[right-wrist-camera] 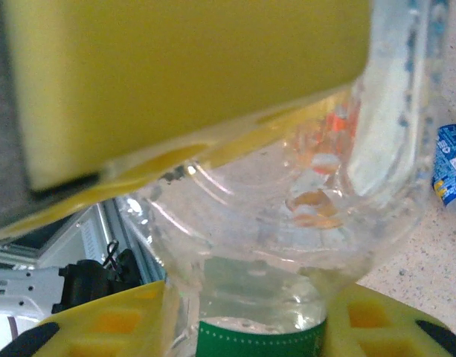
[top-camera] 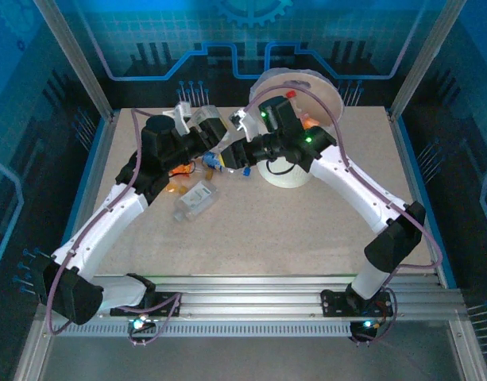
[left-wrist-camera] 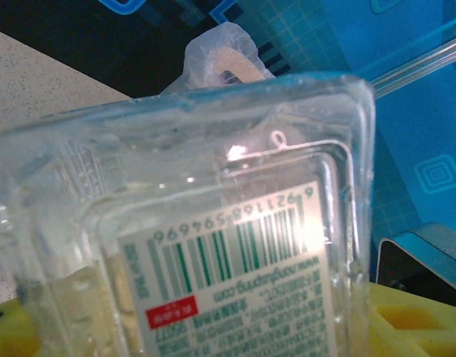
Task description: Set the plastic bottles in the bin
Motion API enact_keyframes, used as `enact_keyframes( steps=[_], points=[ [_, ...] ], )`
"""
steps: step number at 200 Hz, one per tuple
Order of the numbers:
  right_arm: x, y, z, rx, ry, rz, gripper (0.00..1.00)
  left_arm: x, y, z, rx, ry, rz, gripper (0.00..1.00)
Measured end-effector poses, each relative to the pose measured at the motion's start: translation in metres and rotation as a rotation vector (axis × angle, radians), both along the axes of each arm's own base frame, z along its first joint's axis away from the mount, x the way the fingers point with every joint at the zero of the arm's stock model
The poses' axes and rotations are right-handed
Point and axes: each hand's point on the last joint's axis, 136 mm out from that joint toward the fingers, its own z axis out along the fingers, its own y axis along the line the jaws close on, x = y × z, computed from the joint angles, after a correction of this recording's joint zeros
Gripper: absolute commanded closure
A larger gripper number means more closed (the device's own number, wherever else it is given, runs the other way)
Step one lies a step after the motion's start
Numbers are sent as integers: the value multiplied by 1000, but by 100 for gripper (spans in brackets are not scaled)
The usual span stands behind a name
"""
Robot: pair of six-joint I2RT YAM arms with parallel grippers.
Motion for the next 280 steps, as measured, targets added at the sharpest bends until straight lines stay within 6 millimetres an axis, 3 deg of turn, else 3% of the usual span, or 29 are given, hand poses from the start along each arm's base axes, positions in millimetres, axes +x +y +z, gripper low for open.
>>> enact_keyframes(
  steps=[16, 69, 114, 133, 166, 218, 250, 280],
  points=[
    [0, 0, 0, 0, -3, 0, 84, 0, 0, 1, -5, 0, 3, 1],
    [4, -2, 3, -5, -27, -25, 87, -18, 9, 23, -4, -80, 15, 1],
    [15, -27, 13, -1, -32, -107, 87, -57, 47, 74, 4, -268, 132, 1],
    [26, -45, 20, 6, -26, -169, 86, -72, 65, 84, 18, -328, 195, 1],
    [52, -84, 36, 7, -5, -321, 84, -78, 82, 71, 67, -342, 272, 1],
    [88, -153, 69, 19, -9, -562, 84, -67, 85, 41, 130, -291, 303, 1],
    [109, -172, 61, -16, 32, -627, 82, -64, 85, 35, 138, -278, 305, 1],
    [127, -176, 36, -80, 97, -651, 80, -61, 86, 26, 150, -260, 314, 1]
  ],
)
